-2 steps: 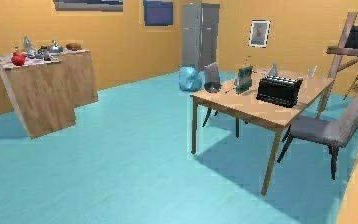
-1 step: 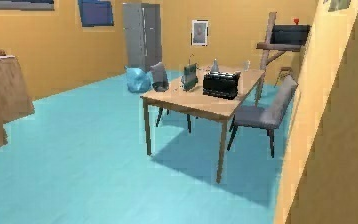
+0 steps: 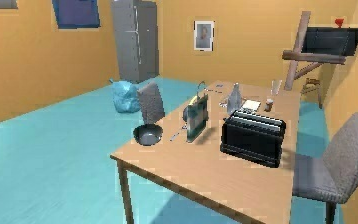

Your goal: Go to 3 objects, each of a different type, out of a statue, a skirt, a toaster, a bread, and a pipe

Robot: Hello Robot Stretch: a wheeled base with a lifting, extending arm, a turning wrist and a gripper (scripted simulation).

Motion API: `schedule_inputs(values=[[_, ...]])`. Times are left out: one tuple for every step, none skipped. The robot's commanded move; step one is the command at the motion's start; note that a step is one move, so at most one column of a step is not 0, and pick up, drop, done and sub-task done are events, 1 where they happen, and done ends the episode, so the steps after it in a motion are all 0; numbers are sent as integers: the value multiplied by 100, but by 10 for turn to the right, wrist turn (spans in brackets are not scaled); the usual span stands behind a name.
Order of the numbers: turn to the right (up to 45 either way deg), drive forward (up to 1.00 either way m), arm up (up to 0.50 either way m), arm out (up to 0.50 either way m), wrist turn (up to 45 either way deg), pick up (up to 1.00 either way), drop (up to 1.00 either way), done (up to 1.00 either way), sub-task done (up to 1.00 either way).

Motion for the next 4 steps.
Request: schedule_inputs(values=[[210,0,0,0,0,0,0,0,0],[0,0,0,0,0,0,0,0,100],[-450,0,0,0,0,0,0,0,0],[-330,0,0,0,0,0,0,0,0]])
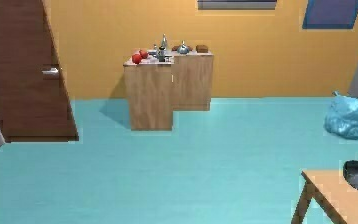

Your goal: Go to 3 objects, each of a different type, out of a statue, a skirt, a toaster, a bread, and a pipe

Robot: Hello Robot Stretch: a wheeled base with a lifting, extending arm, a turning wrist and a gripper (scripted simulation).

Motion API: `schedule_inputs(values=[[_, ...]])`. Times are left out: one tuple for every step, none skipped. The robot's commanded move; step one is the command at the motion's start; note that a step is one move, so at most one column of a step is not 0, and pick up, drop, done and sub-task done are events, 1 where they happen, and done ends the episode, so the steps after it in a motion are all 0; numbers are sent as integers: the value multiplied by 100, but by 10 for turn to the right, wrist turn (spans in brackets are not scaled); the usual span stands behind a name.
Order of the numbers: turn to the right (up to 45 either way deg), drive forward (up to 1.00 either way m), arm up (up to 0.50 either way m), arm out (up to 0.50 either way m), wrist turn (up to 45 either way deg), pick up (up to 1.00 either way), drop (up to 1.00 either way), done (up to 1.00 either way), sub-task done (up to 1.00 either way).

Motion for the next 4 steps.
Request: schedule_inputs(values=[[0,100,0,0,0,0,0,0,0],[0,10,0,0,0,0,0,0,0],[150,0,0,0,0,0,0,0,0],[0,100,0,0,0,0,0,0,0]])
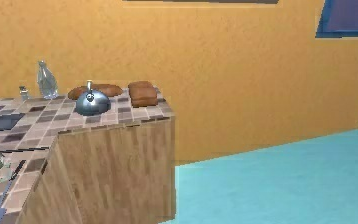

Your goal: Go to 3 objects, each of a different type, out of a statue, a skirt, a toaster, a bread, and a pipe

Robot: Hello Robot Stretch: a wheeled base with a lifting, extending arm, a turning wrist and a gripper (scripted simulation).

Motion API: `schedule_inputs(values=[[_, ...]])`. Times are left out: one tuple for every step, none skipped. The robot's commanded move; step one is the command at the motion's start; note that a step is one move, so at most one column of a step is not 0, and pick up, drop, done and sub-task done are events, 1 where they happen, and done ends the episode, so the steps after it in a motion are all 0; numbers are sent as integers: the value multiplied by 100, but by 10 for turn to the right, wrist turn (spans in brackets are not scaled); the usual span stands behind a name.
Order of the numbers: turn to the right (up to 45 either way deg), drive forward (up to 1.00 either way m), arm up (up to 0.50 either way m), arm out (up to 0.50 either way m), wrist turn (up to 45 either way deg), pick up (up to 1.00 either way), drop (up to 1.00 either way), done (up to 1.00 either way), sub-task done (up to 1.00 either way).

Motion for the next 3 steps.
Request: schedule_inputs(values=[[180,0,0,0,0,0,0,0,0],[0,5,0,0,0,0,0,0,0],[-270,0,0,0,0,0,0,0,0]])
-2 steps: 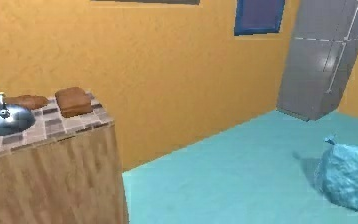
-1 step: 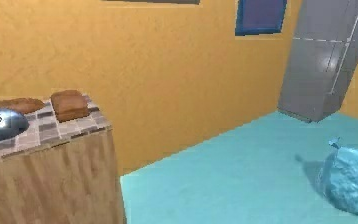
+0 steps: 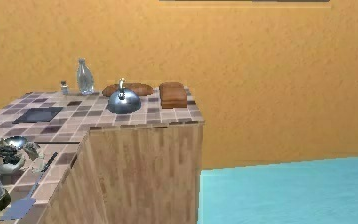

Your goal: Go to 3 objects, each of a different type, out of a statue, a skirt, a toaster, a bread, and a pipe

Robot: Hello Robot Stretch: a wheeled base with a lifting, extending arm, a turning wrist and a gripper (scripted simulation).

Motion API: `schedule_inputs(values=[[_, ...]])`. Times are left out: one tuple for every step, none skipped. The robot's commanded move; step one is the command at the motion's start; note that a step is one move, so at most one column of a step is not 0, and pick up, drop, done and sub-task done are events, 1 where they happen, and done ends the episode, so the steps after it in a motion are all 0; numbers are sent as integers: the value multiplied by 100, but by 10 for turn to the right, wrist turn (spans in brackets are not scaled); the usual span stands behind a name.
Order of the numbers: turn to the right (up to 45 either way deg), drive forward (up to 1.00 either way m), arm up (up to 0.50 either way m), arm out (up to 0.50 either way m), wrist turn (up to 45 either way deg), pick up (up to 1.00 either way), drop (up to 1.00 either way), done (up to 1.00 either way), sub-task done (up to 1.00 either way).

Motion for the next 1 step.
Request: schedule_inputs(values=[[0,0,0,0,0,0,0,100,0]])
